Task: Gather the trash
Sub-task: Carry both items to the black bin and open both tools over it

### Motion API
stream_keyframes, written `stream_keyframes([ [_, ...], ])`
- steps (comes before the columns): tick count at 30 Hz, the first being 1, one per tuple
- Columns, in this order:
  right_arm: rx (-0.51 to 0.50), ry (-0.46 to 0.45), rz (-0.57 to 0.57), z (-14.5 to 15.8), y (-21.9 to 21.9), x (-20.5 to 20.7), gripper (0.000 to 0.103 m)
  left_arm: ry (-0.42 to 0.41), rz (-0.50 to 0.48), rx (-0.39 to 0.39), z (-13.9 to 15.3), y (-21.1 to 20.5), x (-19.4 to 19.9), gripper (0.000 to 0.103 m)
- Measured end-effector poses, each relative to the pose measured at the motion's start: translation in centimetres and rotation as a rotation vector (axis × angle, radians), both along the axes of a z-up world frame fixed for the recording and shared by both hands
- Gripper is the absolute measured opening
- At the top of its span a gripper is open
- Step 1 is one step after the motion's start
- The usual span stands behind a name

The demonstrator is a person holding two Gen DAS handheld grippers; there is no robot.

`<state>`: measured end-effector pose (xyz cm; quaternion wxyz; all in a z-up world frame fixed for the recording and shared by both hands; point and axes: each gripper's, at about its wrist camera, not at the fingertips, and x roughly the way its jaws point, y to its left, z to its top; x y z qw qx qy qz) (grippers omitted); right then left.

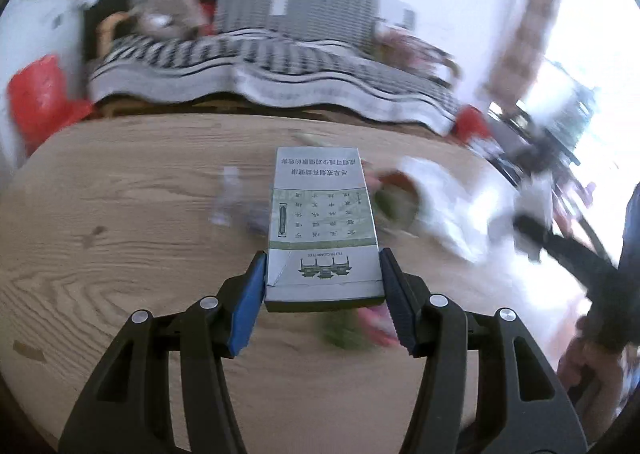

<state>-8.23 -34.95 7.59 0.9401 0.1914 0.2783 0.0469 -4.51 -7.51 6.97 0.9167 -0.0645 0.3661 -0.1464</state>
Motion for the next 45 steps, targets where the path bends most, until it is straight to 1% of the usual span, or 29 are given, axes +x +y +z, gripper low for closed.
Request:
stream_keyframes([
  [3, -0.042, -0.064, -0.058, 2.7, -4.2, -6.3, 0.022, -0.031, -0.180, -0.002, 2.4, -6.1, -4.6, 0.055],
  [5, -0.053, -0.076, -0.104, 3.5, -7.1, -10.1, 0.022, -0.049, -0.298, 0.005, 3.6, -10.0, -7.7, 0.055],
  [7, -0.061, -0.049, -0.151, 3.2, -10.4, -13.9, 0.022, -0.045, -0.420, 0.035, 3.5, -14.5, -10.7, 0.055],
  [9, -0.052, 0.006, -0.182, 1.5, -13.0, -16.5, 0.022, -0.008, -0.520, 0.064, 2.1, -18.6, -13.1, 0.055],
  [11, -0.021, 0.084, -0.204, -1.6, -15.2, -18.3, 0.022, 0.054, -0.614, 0.115, -0.5, -22.3, -15.0, 0.055],
  [12, 0.005, 0.145, -0.215, -4.0, -16.3, -19.0, 0.022, 0.098, -0.658, 0.154, -2.5, -24.3, -15.9, 0.055],
  [13, 0.044, 0.217, -0.218, -7.0, -17.4, -19.5, 0.022, 0.126, -0.676, 0.172, -3.7, -25.2, -16.3, 0.055],
  [14, 0.068, 0.255, -0.217, -8.7, -17.8, -19.7, 0.022, 0.179, -0.695, 0.202, -6.1, -26.7, -16.3, 0.055],
  [16, 0.150, 0.389, -0.219, -15.0, -19.4, -19.7, 0.022, 0.324, -0.726, 0.237, -10.8, -28.4, -15.9, 0.055],
  [17, 0.150, 0.389, -0.219, -15.0, -19.4, -19.7, 0.022, 0.364, -0.730, 0.266, -12.7, -29.1, -15.6, 0.055],
  [18, 0.179, 0.432, -0.221, -17.1, -20.0, -19.7, 0.022, 0.391, -0.731, 0.299, -14.4, -29.5, -15.4, 0.055],
  [19, 0.235, 0.515, -0.235, -21.7, -20.9, -19.5, 0.022, 0.431, -0.724, 0.346, -16.8, -30.0, -14.8, 0.055],
  [20, 0.235, 0.515, -0.235, -21.7, -20.9, -19.5, 0.022, 0.462, -0.717, 0.369, -18.3, -30.2, -14.3, 0.055],
  [22, 0.291, 0.589, -0.244, -26.1, -21.6, -19.3, 0.022, 0.517, -0.705, 0.388, -20.6, -30.7, -13.2, 0.055],
  [23, 0.291, 0.589, -0.244, -26.1, -21.6, -19.3, 0.022, 0.532, -0.704, 0.392, -21.2, -30.7, -13.0, 0.055],
  [25, 0.313, 0.624, -0.247, -27.8, -21.9, -18.9, 0.022, 0.543, -0.705, 0.413, -22.5, -31.5, -12.3, 0.055],
  [26, 0.323, 0.635, -0.248, -28.3, -22.0, -18.7, 0.025, 0.546, -0.706, 0.417, -22.9, -31.6, -12.0, 0.056],
  [27, 0.337, 0.637, -0.250, -28.6, -22.2, -18.6, 0.047, 0.543, -0.707, 0.424, -23.2, -32.0, -12.2, 0.059],
  [28, 0.358, 0.637, -0.255, -28.8, -22.4, -18.6, 0.065, 0.525, -0.699, 0.440, -23.3, -32.0, -12.1, 0.066],
  [29, 0.370, 0.628, -0.259, -28.6, -22.6, -18.6, 0.093, 0.513, -0.695, 0.447, -23.4, -32.2, -12.2, 0.087],
  [30, 0.374, 0.612, -0.263, -28.5, -22.8, -18.8, 0.094, 0.489, -0.689, 0.451, -23.1, -32.5, -12.7, 0.095],
  [33, 0.380, 0.552, -0.263, -27.4, -23.5, -20.0, 0.096, 0.386, -0.710, 0.426, -20.7, -32.9, -14.2, 0.096],
  [35, 0.368, 0.511, -0.287, -25.8, -23.7, -20.6, 0.096, 0.334, -0.717, 0.408, -18.8, -32.9, -15.1, 0.096],
  [36, 0.317, 0.459, -0.312, -23.6, -24.3, -21.5, 0.096, 0.298, -0.729, 0.387, -17.5, -32.5, -15.5, 0.096],
  [37, 0.317, 0.459, -0.312, -23.6, -24.3, -21.5, 0.096, 0.278, -0.740, 0.367, -16.3, -32.3, -16.0, 0.096],
  [39, 0.252, 0.410, -0.328, -21.6, -24.4, -22.2, 0.096, 0.233, -0.738, 0.317, -13.6, -31.5, -16.3, 0.096],
  [42, 0.148, 0.311, -0.334, -17.6, -23.9, -22.0, 0.096, 0.151, -0.645, 0.240, -9.0, -29.0, -15.4, 0.096],
  [43, 0.128, 0.289, -0.325, -16.4, -23.4, -21.6, 0.096, 0.120, -0.598, 0.210, -7.0, -27.4, -14.6, 0.096],
  [45, 0.091, 0.246, -0.288, -14.1, -22.1, -19.6, 0.096, 0.076, -0.541, 0.185, -4.7, -25.1, -13.6, 0.096],
])
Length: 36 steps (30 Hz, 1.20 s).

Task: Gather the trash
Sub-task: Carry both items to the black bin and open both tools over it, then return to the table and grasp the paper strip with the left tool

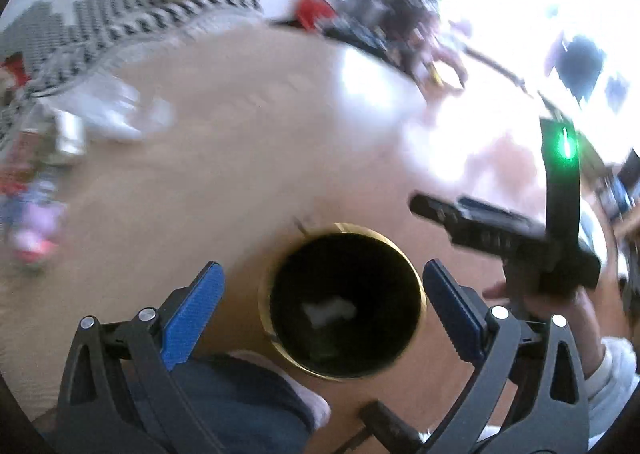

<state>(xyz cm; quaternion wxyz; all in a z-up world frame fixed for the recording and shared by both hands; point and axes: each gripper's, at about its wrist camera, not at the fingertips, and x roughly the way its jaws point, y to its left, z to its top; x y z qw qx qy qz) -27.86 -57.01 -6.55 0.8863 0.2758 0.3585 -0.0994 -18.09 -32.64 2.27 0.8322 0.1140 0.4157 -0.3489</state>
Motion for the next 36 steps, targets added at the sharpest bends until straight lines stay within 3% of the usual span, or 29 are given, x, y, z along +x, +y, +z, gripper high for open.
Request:
stream_keyframes([
  [1, -0.063, -0.040, 0.055, 2.2, 2.0, 1.7, 0.096, -0.037, 0.047, -0.022, 1.4, 1.9, 0.7, 0.096],
  [4, -0.107, -0.059, 0.123, 3.9, 4.4, 4.5, 0.096, -0.117, 0.196, -0.052, 4.5, 8.1, 2.5, 0.096],
  [8, -0.136, -0.076, 0.253, 7.0, 10.0, 9.7, 0.096, -0.181, 0.428, -0.014, 5.7, 17.0, 6.4, 0.096],
  [10, -0.197, -0.062, 0.314, 8.0, 12.9, 13.1, 0.096, -0.156, 0.574, 0.017, 4.8, 22.5, 8.9, 0.096],
  [14, -0.256, -0.008, 0.406, 8.0, 17.1, 19.8, 0.096, -0.066, 0.728, 0.038, 2.1, 29.6, 13.3, 0.096],
  [19, -0.373, 0.101, 0.458, 6.2, 20.9, 28.3, 0.096, -0.017, 0.786, 0.137, -1.4, 32.5, 19.2, 0.096],
  [25, -0.369, 0.151, 0.460, 4.5, 21.9, 32.6, 0.096, 0.063, 0.753, 0.160, -4.7, 33.0, 24.4, 0.098],
  [28, -0.365, 0.192, 0.457, 3.1, 22.4, 34.3, 0.098, 0.043, 0.742, 0.152, -4.8, 32.3, 26.2, 0.098],
  [36, -0.380, 0.173, 0.403, 2.6, 22.5, 36.2, 0.098, 0.027, 0.712, 0.143, -5.0, 32.3, 26.9, 0.098],
])
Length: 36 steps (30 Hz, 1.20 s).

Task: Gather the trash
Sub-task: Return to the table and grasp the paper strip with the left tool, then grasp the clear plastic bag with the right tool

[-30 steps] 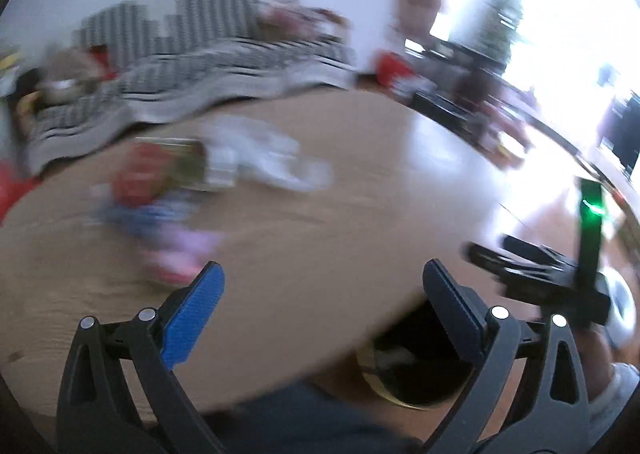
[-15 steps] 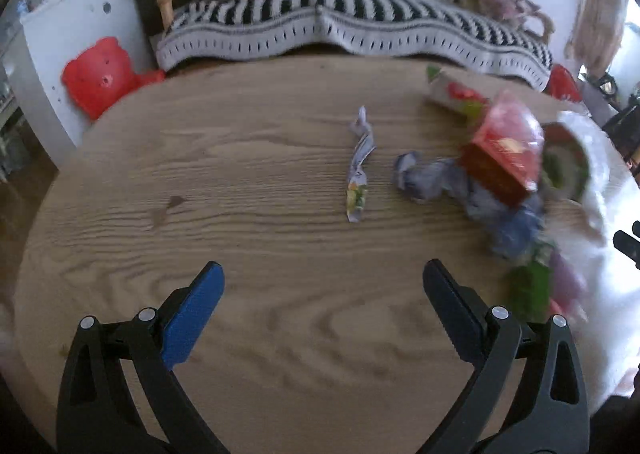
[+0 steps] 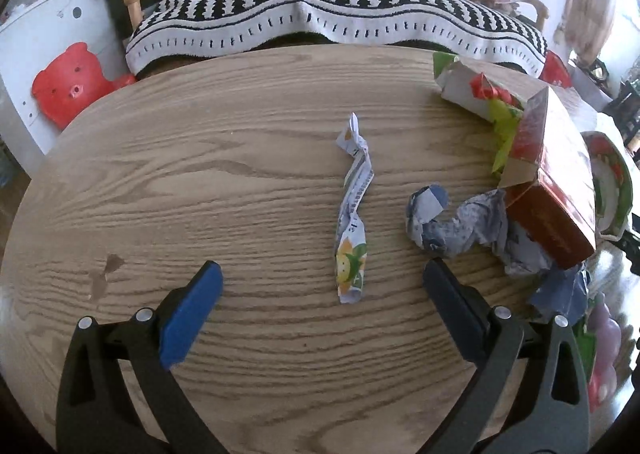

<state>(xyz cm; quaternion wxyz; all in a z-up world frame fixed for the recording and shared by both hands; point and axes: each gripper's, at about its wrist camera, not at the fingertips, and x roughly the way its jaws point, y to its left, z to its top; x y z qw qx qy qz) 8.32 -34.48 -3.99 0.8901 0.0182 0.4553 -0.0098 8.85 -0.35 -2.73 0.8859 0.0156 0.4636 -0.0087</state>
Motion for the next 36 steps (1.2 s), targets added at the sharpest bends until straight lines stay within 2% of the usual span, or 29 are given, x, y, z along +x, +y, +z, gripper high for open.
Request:
stream_keyframes([
  [14, -0.001, 0.001, -0.009, 0.0, 0.1, 0.1, 0.098, -0.001, 0.001, -0.002, -0.1, 0.2, 0.5, 0.098],
  [15, -0.001, 0.001, -0.007, 0.0, 0.1, 0.1, 0.094, -0.002, 0.001, -0.002, -0.1, 0.3, 0.5, 0.093],
  [16, 0.003, -0.003, 0.003, 0.1, 0.3, 0.0, 0.087, -0.022, -0.004, -0.002, 0.2, 0.2, 0.4, 0.082],
  [17, 0.002, -0.021, 0.020, 0.4, 0.5, -0.2, 0.056, -0.046, -0.002, 0.011, 0.6, 0.2, 0.3, 0.028],
  [18, -0.001, -0.044, 0.036, 0.8, 0.8, -0.6, 0.021, -0.046, 0.015, 0.034, 0.8, 0.2, 0.3, 0.014],
  [19, 0.002, -0.056, 0.037, 1.0, 1.0, -0.7, 0.022, -0.042, 0.031, 0.025, 0.9, 0.4, 0.4, 0.013],
  [22, 0.038, -0.065, 0.006, 1.2, 0.7, -1.1, 0.020, -0.034, 0.030, -0.084, 1.4, 1.0, 0.4, 0.013],
  [24, 0.085, -0.097, -0.018, 1.6, 0.2, -1.8, 0.020, -0.053, 0.017, -0.075, 2.0, 0.6, 0.3, 0.013],
  [28, 0.068, -0.148, -0.061, 2.3, -0.4, -3.0, 0.020, -0.065, -0.003, -0.089, 2.7, 0.0, 0.1, 0.013],
  [32, 0.142, -0.143, -0.086, 2.1, -1.5, -3.6, 0.020, -0.080, -0.006, -0.090, 3.1, -0.5, -0.3, 0.013],
  [36, 0.175, -0.127, -0.094, 1.7, -1.7, -3.8, 0.020, -0.063, -0.013, -0.102, 3.0, -0.7, -0.8, 0.013],
])
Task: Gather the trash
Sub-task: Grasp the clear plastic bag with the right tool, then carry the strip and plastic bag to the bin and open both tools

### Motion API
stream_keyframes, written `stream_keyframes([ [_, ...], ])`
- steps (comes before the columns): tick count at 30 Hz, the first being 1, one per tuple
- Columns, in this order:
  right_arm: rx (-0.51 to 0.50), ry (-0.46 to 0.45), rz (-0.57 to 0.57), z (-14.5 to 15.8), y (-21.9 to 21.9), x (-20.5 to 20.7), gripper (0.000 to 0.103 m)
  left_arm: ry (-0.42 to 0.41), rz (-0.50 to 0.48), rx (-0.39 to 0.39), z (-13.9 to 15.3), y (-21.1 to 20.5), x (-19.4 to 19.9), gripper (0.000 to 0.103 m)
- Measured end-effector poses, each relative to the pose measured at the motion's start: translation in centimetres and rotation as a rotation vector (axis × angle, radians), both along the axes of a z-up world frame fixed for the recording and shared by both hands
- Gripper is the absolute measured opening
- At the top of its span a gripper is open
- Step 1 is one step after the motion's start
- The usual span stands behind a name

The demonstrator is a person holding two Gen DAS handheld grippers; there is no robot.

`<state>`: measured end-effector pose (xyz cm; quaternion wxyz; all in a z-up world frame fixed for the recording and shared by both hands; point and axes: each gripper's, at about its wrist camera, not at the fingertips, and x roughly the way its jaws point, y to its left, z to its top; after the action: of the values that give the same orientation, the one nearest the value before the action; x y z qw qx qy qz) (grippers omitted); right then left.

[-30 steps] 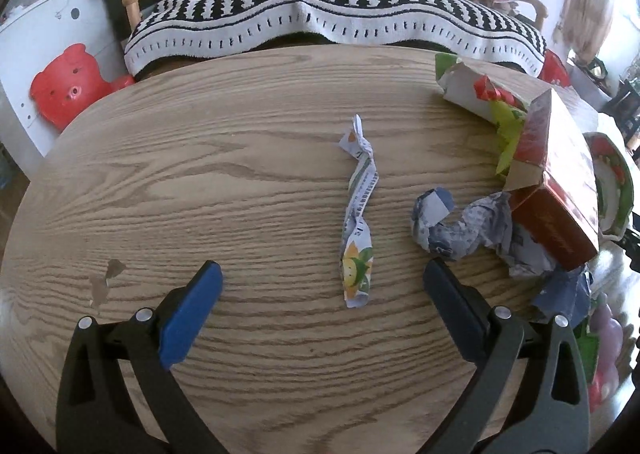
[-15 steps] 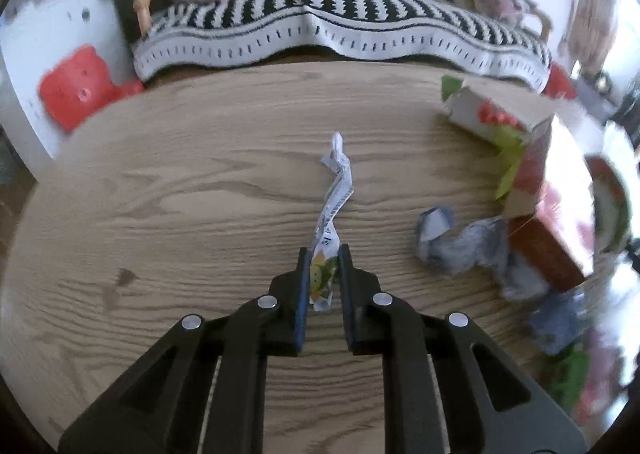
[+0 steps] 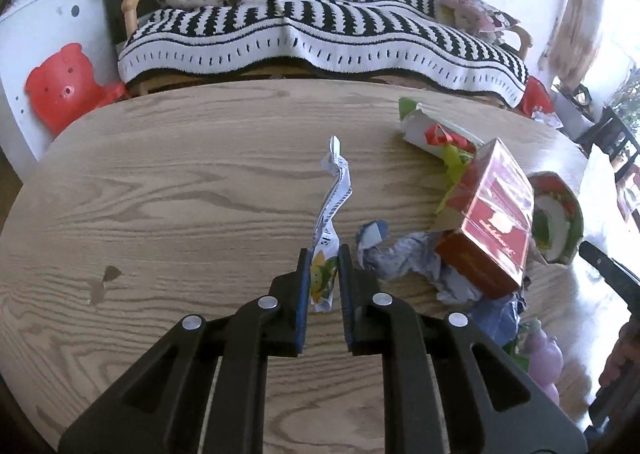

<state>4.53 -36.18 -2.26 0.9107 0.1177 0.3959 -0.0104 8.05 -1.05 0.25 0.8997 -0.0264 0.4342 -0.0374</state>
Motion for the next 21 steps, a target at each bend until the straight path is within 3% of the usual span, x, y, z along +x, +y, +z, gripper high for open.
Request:
stream_keyframes([
  [21, -0.012, 0.017, 0.007, -0.2, 0.2, 0.1, 0.020, 0.002, 0.003, -0.014, -0.1, 1.0, -0.4, 0.013],
])
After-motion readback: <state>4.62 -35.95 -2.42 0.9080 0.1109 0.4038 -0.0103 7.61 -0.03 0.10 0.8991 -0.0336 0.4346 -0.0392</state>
